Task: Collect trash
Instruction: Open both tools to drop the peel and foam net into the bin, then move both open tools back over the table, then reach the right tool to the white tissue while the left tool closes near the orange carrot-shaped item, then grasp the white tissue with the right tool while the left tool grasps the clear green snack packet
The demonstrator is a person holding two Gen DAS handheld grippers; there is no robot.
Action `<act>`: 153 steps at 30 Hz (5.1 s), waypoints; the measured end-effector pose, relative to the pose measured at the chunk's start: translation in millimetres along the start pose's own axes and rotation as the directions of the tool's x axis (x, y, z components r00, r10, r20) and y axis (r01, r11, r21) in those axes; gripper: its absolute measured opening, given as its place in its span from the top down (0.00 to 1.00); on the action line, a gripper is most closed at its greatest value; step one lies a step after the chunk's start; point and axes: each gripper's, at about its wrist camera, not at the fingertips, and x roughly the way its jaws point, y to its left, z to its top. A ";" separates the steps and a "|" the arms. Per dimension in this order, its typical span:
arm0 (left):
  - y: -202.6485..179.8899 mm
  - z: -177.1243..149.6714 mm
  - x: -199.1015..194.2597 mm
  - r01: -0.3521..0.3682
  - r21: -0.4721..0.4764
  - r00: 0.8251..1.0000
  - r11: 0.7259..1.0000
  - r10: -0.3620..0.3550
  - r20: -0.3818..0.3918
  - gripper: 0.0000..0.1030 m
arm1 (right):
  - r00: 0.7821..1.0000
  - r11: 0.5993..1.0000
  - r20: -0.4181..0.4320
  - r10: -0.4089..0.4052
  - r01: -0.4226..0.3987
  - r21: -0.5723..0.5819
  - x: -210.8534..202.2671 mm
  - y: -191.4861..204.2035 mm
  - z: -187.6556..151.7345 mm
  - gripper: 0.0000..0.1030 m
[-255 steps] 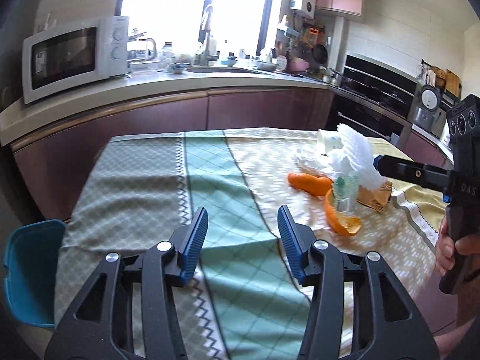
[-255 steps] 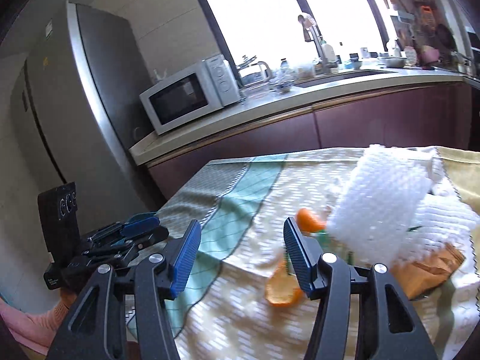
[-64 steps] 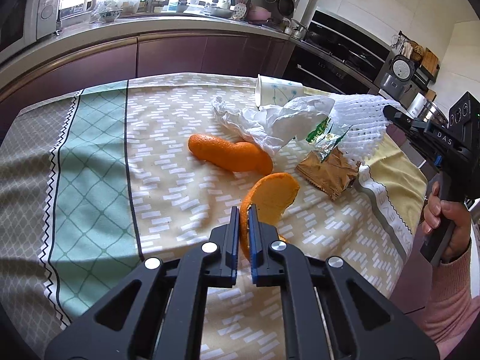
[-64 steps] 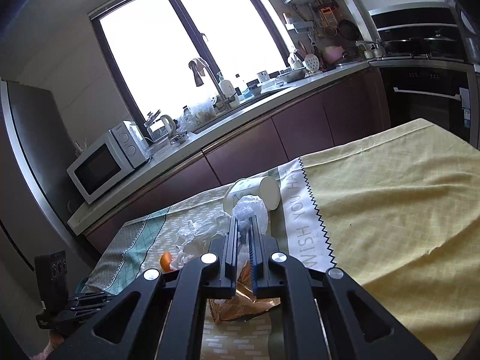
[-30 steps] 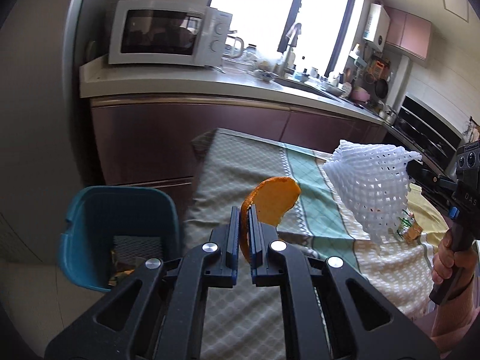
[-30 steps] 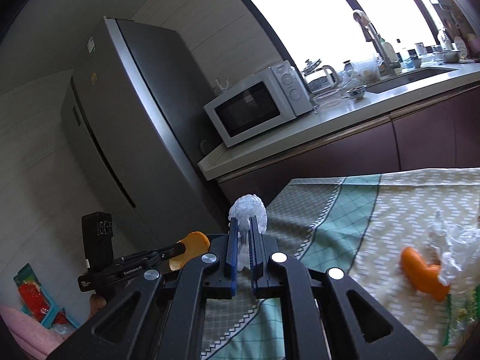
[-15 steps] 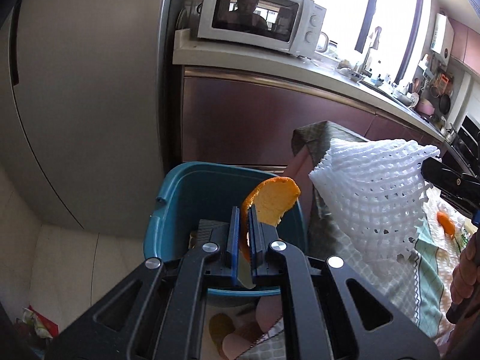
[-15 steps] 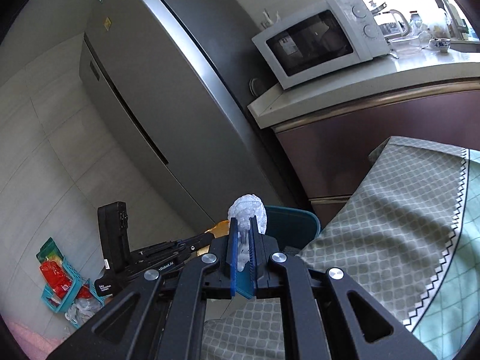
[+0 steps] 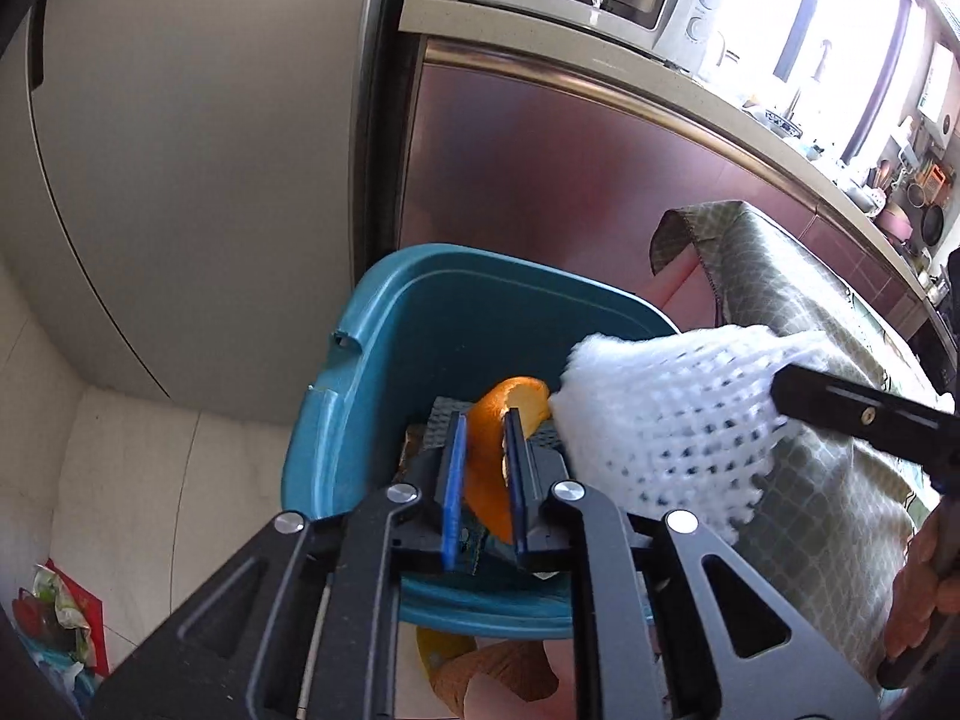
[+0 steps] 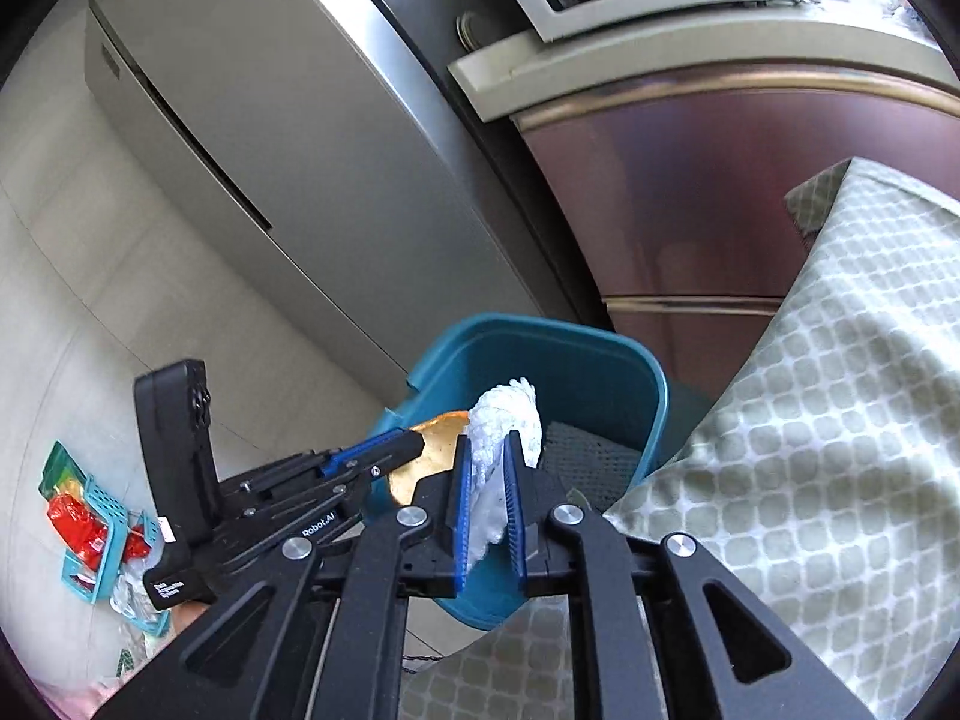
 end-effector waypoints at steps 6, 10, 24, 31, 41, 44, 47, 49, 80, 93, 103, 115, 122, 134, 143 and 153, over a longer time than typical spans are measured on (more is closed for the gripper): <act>-3.8 -2.5 6.9 -0.003 0.008 1.000 1.000 0.003 -0.005 0.88 | 1.000 1.000 -0.002 -0.003 0.003 0.021 -3.5 -6.7 -8.0 0.70; -12.4 -4.5 -0.4 0.010 0.025 1.000 1.000 -0.010 0.013 0.88 | 1.000 1.000 0.016 -0.009 0.009 0.012 -18.1 -9.8 -17.8 0.70; -103.6 -10.9 -73.5 0.188 0.203 0.968 0.961 -0.217 0.130 0.74 | 0.984 0.998 0.179 -0.023 0.034 -0.060 -125.5 -14.1 -67.2 0.65; -189.2 -32.7 -87.9 0.328 0.349 0.923 0.878 -0.376 0.080 0.67 | 0.945 0.988 0.288 -0.156 0.155 0.025 -201.9 -44.8 -109.1 0.64; -316.9 -72.2 -86.6 0.455 0.493 0.871 0.742 -0.486 -0.071 0.61 | 0.813 0.900 0.391 -0.431 0.357 0.249 -312.0 -112.8 -157.6 0.59; -349.7 -77.4 -78.4 0.478 0.517 0.861 0.710 -0.496 -0.115 0.58 | 0.760 0.855 0.399 -0.514 0.411 0.318 -340.4 -140.5 -165.9 0.57; -378.1 -76.7 -65.8 0.491 0.541 0.856 0.682 -0.495 -0.152 0.56 | 0.725 0.812 0.380 -0.574 0.445 0.377 -358.6 -169.8 -171.6 0.51; -398.4 -78.8 -58.6 0.494 0.556 0.856 0.668 -0.487 -0.175 0.55 | 0.710 0.788 0.363 -0.603 0.459 0.411 -365.1 -186.9 -174.4 0.50; -494.9 -102.2 -5.2 0.551 0.605 0.831 0.574 -0.440 -0.340 0.99 | 0.719 0.765 0.316 -0.620 0.463 0.447 -365.7 -234.0 -178.0 0.93; -488.2 -85.4 -10.4 0.472 0.641 0.873 0.605 -0.420 -0.248 0.46 | 0.713 0.815 0.423 -0.559 0.380 0.437 -392.7 -211.4 -190.0 0.93; -501.8 -86.1 9.5 0.553 0.611 0.830 0.566 -0.433 -0.350 0.58 | 0.723 0.824 0.430 -0.540 0.352 0.443 -391.9 -213.8 -196.5 0.93; -489.7 -103.5 -13.4 0.583 0.610 0.807 0.536 -0.470 -0.359 0.99 | 0.721 0.837 0.452 -0.526 0.341 0.429 -395.1 -204.4 -199.0 0.93; -497.0 -98.2 -25.5 0.517 0.677 0.840 0.523 -0.463 -0.284 0.64 | 0.722 0.838 0.457 -0.520 0.328 0.435 -396.1 -203.4 -205.1 0.93; -510.8 -148.2 -70.7 0.639 0.696 0.731 0.329 -0.543 -0.415 0.58 | 0.700 0.829 0.478 -0.532 0.314 0.462 -414.2 -205.1 -222.7 0.93; -516.5 -163.5 -46.0 0.658 0.631 0.747 0.412 -0.461 -0.478 0.56 | 0.703 0.832 0.483 -0.522 0.294 0.471 -415.0 -210.5 -231.3 0.93; -528.6 -161.7 -26.1 0.717 0.502 0.696 0.483 -0.465 -0.547 0.73 | 0.724 0.836 0.471 -0.505 0.272 0.477 -408.3 -217.0 -238.4 0.93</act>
